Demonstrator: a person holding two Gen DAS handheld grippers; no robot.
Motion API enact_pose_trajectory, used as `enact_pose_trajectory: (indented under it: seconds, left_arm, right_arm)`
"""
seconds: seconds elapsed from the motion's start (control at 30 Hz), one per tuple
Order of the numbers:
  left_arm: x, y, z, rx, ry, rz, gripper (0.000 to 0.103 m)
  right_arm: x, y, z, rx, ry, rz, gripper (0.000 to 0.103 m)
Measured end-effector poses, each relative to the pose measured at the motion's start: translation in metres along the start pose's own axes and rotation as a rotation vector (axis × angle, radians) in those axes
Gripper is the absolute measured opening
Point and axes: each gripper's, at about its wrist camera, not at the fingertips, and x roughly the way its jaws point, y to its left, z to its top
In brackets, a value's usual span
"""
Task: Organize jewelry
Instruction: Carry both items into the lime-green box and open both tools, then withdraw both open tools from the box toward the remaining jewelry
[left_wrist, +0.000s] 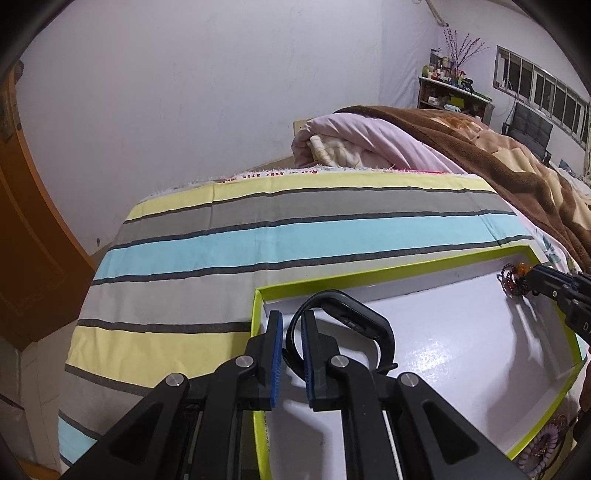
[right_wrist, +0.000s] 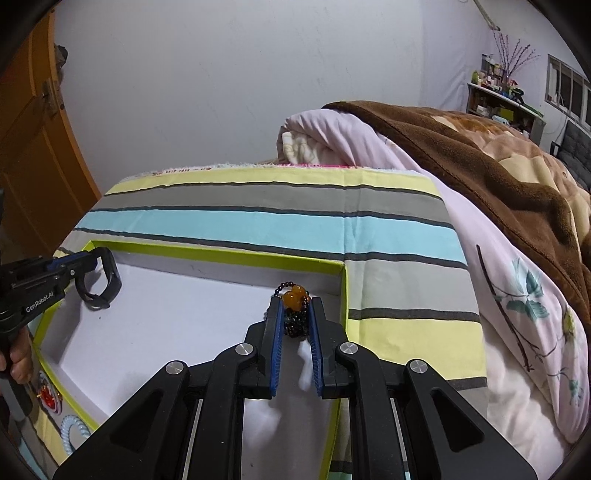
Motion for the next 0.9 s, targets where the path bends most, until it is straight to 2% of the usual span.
enact_pose_trajectory:
  seconds: [0.07,0.23,0.47,0.7,0.9]
  left_arm:
    - [-0.002,0.000,0.000,-0.002,-0.004,-0.017,0.011]
    - [-0.015,-0.002,-0.001,-0.003,-0.033,-0.048,0.011]
    - [-0.054,0.001,-0.012,-0.008,-0.102,-0.065,0.011]
    - [-0.107,-0.002,-0.047,-0.007,-0.173,-0.063,0.011]
    - [-0.150,-0.007,-0.086,-0.017,-0.214,-0.101,0.011]
  right_arm:
    - [-0.004,0.001,0.001,-0.002,-0.011,0.002,0.025]
    - [-0.021,0.005,0.000,-0.011,-0.043,0.007,0.026]
    - [-0.062,0.011,-0.010,-0.015,-0.101,0.029,0.026]
    - [-0.107,0.023,-0.041,-0.020,-0.135,0.041,0.026]
    - [-0.142,0.035,-0.078,-0.029,-0.157,0.051,0.026]
